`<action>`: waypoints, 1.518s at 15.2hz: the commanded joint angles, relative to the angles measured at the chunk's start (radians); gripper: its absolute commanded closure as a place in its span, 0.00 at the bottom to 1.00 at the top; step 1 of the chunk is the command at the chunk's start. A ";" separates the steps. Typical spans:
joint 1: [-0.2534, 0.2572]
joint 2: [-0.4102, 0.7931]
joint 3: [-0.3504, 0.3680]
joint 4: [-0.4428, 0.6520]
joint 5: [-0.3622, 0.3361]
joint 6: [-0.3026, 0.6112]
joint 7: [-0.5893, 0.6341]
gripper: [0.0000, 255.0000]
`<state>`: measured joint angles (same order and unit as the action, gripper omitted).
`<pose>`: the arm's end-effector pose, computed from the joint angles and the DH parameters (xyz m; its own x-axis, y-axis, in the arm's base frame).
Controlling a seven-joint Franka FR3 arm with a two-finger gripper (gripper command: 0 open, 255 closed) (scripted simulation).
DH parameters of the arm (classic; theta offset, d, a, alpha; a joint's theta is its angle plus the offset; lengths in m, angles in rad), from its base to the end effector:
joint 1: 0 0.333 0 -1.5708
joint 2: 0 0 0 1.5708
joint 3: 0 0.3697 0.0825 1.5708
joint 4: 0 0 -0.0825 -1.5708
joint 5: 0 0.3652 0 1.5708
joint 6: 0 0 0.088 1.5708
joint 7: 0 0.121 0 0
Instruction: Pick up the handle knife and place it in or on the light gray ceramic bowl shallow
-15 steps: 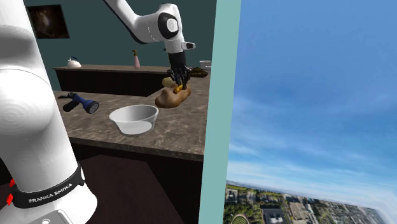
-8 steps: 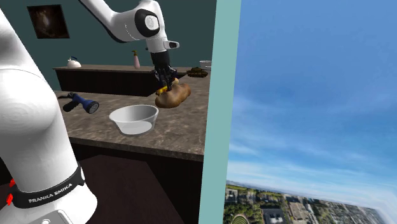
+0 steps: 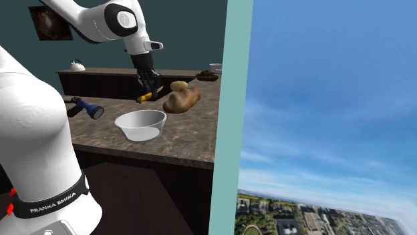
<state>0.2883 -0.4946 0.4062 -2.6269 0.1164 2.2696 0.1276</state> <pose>0.2692 0.2381 0.4501 0.8863 0.4468 0.1219 0.4404 -0.8945 0.0770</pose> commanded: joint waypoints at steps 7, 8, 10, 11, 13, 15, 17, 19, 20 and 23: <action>0.090 -0.135 0.039 -0.139 0.077 0.001 0.051 1.00; 0.089 -0.126 0.043 -0.147 0.078 0.019 0.053 1.00; 0.087 -0.107 0.052 -0.163 0.079 0.054 0.057 1.00; 0.086 -0.096 0.057 -0.170 0.080 0.071 0.059 1.00; 0.083 -0.074 0.066 -0.185 0.080 0.108 0.064 1.00; 0.079 -0.050 0.076 -0.198 0.080 0.145 0.069 1.00; 0.072 -0.017 0.090 -0.214 0.078 0.194 0.077 1.00; 0.072 -0.017 0.090 -0.214 0.078 0.194 0.077 1.00; 0.072 -0.017 0.090 -0.214 0.078 0.194 0.077 1.00; 0.072 -0.017 0.090 -0.214 0.078 0.194 0.077 1.00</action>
<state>0.3603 -0.5117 0.4965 -2.8410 0.1940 2.4632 0.2050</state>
